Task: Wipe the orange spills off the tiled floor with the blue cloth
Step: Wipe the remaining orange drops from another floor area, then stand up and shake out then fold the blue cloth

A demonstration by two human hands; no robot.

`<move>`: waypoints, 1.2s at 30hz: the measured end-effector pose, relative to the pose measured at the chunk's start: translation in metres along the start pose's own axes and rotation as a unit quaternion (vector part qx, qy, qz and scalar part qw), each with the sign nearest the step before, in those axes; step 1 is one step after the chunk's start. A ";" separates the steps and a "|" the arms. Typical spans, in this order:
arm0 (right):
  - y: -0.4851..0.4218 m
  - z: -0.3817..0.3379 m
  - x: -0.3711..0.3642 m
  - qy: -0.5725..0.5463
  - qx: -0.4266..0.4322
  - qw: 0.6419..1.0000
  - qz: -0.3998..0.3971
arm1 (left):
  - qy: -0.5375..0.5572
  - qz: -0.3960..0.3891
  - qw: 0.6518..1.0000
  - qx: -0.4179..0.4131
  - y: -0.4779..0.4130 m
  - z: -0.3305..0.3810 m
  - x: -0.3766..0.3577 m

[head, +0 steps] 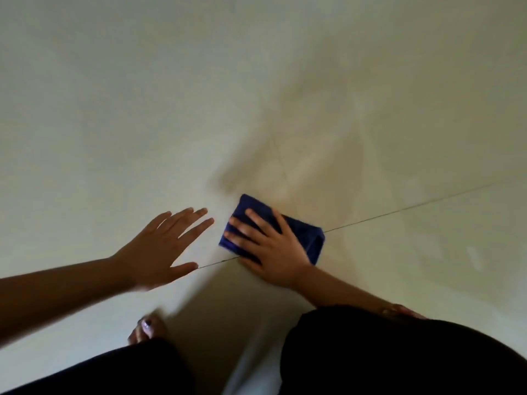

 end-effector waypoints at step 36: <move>-0.154 -0.033 0.184 -0.645 -0.288 0.707 0.017 | 0.785 0.192 0.543 0.229 0.012 -0.061 0.169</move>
Point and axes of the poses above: each hand's wrist, its own y-axis away from the middle knuckle, its own x-axis out of the back of the hand, z = x × y, the point moved 9 cm from there along -y, towards the middle knuckle, and after that the axes turned 5 degrees about z, right-handed, at the moved point
